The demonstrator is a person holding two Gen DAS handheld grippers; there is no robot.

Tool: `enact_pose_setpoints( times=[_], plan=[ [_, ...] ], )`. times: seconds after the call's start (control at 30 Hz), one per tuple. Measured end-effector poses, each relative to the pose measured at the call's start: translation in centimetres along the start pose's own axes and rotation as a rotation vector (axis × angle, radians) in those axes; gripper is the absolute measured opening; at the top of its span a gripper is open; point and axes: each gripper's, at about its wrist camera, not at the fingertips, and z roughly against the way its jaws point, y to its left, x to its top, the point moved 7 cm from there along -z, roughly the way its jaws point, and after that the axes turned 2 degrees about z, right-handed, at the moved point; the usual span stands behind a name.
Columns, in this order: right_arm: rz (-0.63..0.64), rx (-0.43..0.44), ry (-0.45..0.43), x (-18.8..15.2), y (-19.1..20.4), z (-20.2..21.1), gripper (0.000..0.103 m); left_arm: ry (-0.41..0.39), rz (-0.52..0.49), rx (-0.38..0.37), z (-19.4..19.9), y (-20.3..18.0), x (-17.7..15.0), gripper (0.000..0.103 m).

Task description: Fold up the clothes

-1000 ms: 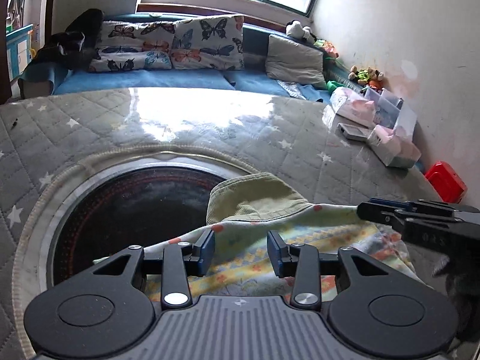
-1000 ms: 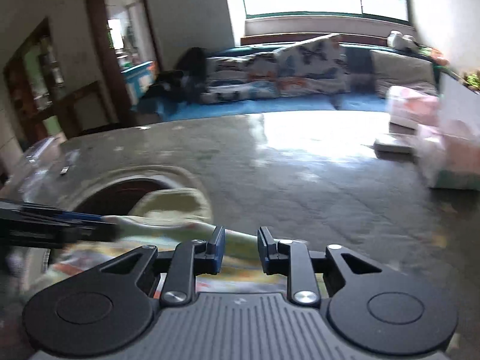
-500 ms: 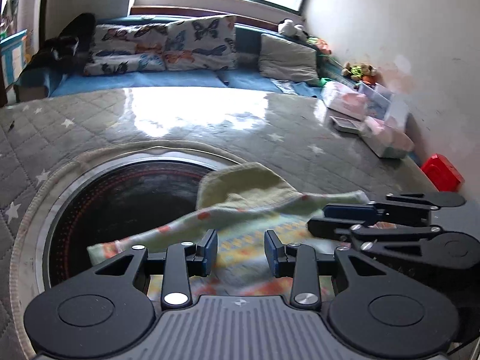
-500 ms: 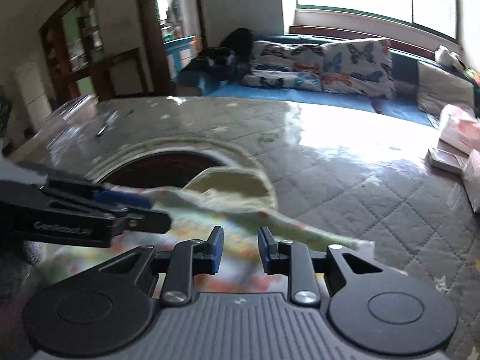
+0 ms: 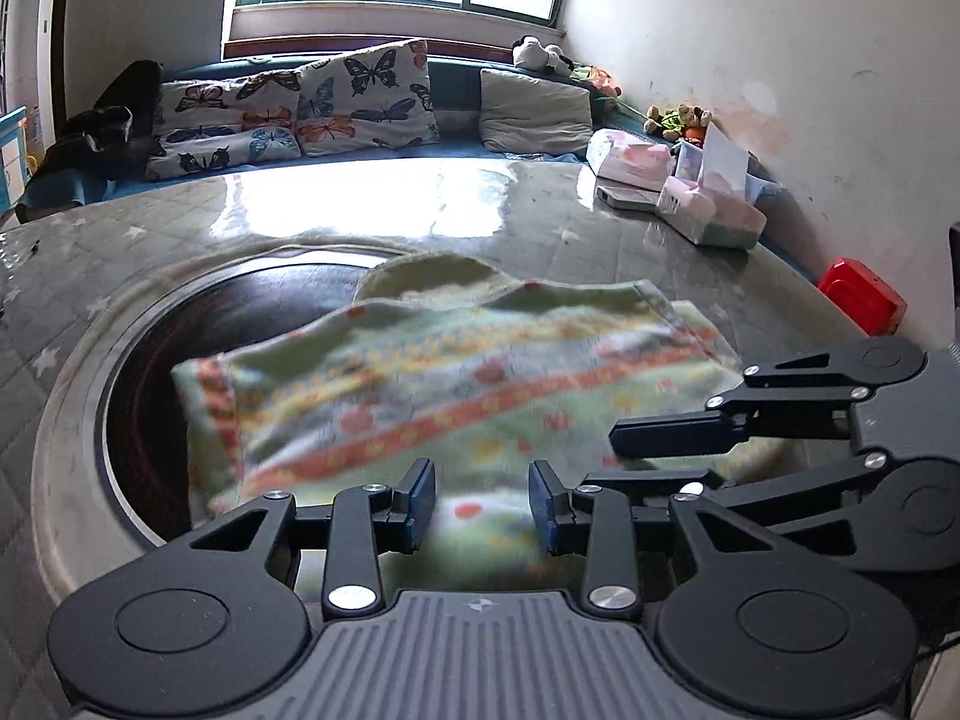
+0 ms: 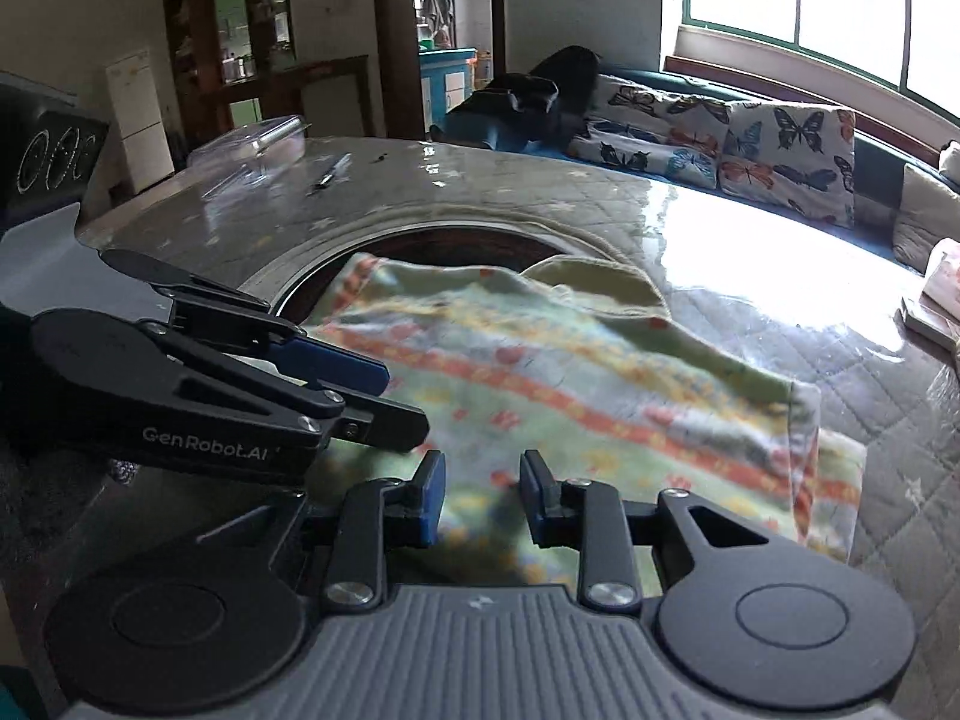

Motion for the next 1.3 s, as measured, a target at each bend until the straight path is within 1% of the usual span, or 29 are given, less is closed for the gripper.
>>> enact_pose_setpoints(
  times=[0.13,0.2,0.27,0.43,0.57,0.6,0.67,0.83,0.9,1.03,1.17,1.2,1.23,1.27,1.3],
  plan=[
    [-0.028,-0.003,-0.020,-0.6,0.0,0.9,0.027,-0.027,0.006,0.005,1.4,0.3,-0.9,0.037],
    [-0.050,-0.016,-0.019,-0.9,-0.6,1.2,0.027,-0.031,0.020,0.008,1.8,0.8,-1.3,0.038],
    [-0.064,-0.043,-0.005,-1.7,-1.6,1.2,0.027,-0.031,0.048,0.015,2.1,1.5,-1.8,0.038],
    [-0.121,-0.086,-0.009,-3.5,-3.6,2.6,0.027,-0.039,0.117,0.016,3.2,3.1,-2.9,0.038],
    [-0.166,-0.126,-0.032,-3.8,-4.9,4.0,0.028,-0.048,0.143,0.019,3.9,3.6,-3.2,0.038],
    [-0.176,-0.136,-0.030,-3.9,-5.3,4.0,0.030,-0.050,0.151,0.018,3.9,3.7,-3.2,0.038],
    [-0.198,-0.154,-0.022,-4.3,-6.2,4.0,0.031,-0.052,0.165,0.018,4.0,3.9,-3.3,0.038],
    [-0.228,-0.160,-0.032,-4.7,-7.1,4.9,0.030,-0.055,0.178,0.016,4.4,4.2,-3.6,0.038],
    [-0.237,-0.169,-0.049,-4.4,-7.7,5.3,0.030,-0.054,0.182,0.015,4.5,4.3,-3.7,0.038],
    [-0.281,-0.204,-0.063,-3.7,-9.5,4.8,0.031,-0.055,0.186,0.020,4.4,4.2,-3.7,0.039],
    [-0.319,-0.202,-0.038,-4.0,-10.9,3.4,0.031,-0.054,0.190,0.017,4.4,4.2,-3.7,0.039],
    [-0.325,-0.198,-0.038,-4.1,-10.9,3.3,0.029,-0.054,0.190,0.018,4.4,4.2,-3.7,0.039],
    [-0.330,-0.195,-0.040,-4.2,-10.9,3.3,0.023,-0.054,0.189,0.018,4.5,4.2,-3.7,0.039],
    [-0.335,-0.192,-0.043,-4.3,-10.8,3.3,0.020,-0.054,0.188,0.018,4.5,4.2,-3.7,0.039],
    [-0.339,-0.189,-0.045,-4.3,-10.8,3.3,0.011,-0.053,0.187,0.017,4.5,4.2,-3.7,0.039]
  ],
)
